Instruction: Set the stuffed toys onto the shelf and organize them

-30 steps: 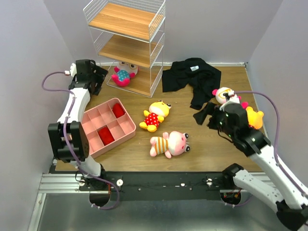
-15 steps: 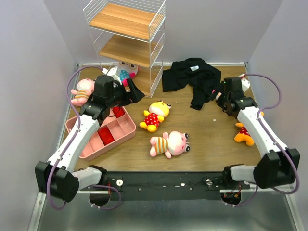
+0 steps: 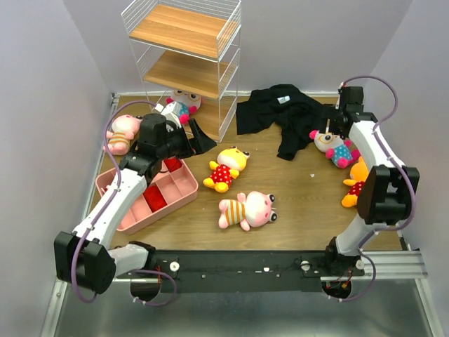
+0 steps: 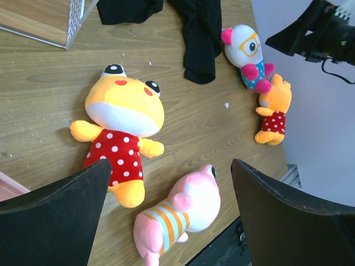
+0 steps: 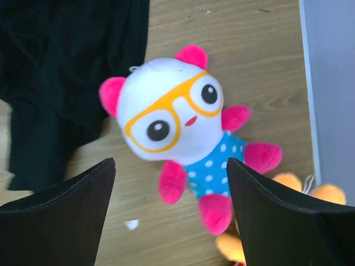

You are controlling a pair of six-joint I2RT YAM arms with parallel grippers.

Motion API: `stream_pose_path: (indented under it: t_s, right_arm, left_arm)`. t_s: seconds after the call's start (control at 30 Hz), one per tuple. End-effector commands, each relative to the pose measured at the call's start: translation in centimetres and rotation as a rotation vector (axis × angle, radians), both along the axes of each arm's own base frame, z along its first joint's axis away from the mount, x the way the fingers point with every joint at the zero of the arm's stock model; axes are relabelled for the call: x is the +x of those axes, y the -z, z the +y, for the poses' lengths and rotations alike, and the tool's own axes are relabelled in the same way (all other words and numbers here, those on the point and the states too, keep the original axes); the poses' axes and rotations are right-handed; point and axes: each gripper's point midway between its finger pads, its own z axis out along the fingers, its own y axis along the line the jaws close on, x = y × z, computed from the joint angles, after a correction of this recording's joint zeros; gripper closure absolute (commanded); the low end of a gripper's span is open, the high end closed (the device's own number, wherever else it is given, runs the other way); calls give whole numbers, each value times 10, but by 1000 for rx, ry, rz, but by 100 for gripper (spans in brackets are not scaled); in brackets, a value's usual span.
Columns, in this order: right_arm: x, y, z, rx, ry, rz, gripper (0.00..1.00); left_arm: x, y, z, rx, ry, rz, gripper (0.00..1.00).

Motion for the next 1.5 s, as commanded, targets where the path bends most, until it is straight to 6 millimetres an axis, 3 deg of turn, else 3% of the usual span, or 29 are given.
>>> stream_pose_path:
  t_s: [0.0,0.17,0.2,0.3,0.43,0.53,0.57,0.63,0.67,0.7,0.77,0.83,0.87,0.9,1.0,1.07,1.1,1.13,1.17,1.2,1.3,1.33,1.4,1.47]
  right_arm:
    - [5,25,-19,-70,-174,124,10]
    - [22,42,-26,-28,-212,157,10]
    - [25,58,-30,-27,-197,193,10]
    - [29,75,-35,-1,-183,240,10]
    - [35,76,-20,74,-235,232,17]
    - [38,64,-14,101,-246,188,42]
    - [39,54,-13,105,-232,164,59]
    - [36,44,-10,124,-223,141,71]
    - [35,27,-7,144,-199,98,81]
    - [33,19,-5,161,-186,78,86]
    - [27,5,6,237,-154,41,99]
    - [18,-21,18,315,-119,-13,99]
    - [11,-21,25,386,-69,-15,99]
    - [4,-41,33,432,-64,-63,99]
    - [-13,-51,63,662,13,-106,99]
    - [-25,-79,77,813,90,-188,99]
    - [-36,-66,82,870,136,-163,99]
    - [-46,-83,91,925,134,-197,99]
    - [-50,-91,98,1012,188,-210,99]
    - [-59,-76,105,1049,228,-176,99]
    - [-79,-98,127,1162,291,-211,99]
    - [-85,-90,131,1166,356,-207,99]
    - [-103,-94,135,1244,509,-204,99]
    - [-119,-78,137,1249,632,-180,99]
  left_arm:
    - [0,-2,-3,-6,27,-17,1]
    - [0,-4,-4,-26,35,-16,1]
    - [1,-5,-3,-31,33,-20,1]
    - [4,-3,2,-30,10,-15,1]
    - [5,-1,4,-40,3,0,2]
    - [4,-2,4,-43,2,-5,2]
    - [4,-3,5,-42,-2,-7,2]
    - [4,-5,6,-40,-9,-14,2]
    - [4,-5,7,-38,-15,-14,2]
    - [5,-4,7,-39,-19,-11,2]
    - [5,-3,8,-41,-26,-4,2]
    - [5,-2,9,-38,-37,2,3]
    - [5,-3,10,-38,-41,0,4]
    - [6,-3,12,-33,-58,2,4]
    - [4,-15,14,-43,-79,-39,5]
    - [-4,-22,16,-55,-106,-82,6]
    - [-9,-28,9,-76,-100,-107,6]
    - [-17,-38,9,-92,-104,-145,6]
    - [-19,-34,10,-93,-130,-147,6]
    - [-21,-39,6,-115,-136,-166,7]
    - [-36,-50,-6,-152,-135,-210,7]
    - [-46,-53,-19,-172,-103,-215,7]
    - [-51,-59,-25,-203,-117,-260,8]
    - [-67,-57,-45,-218,-60,-268,8]
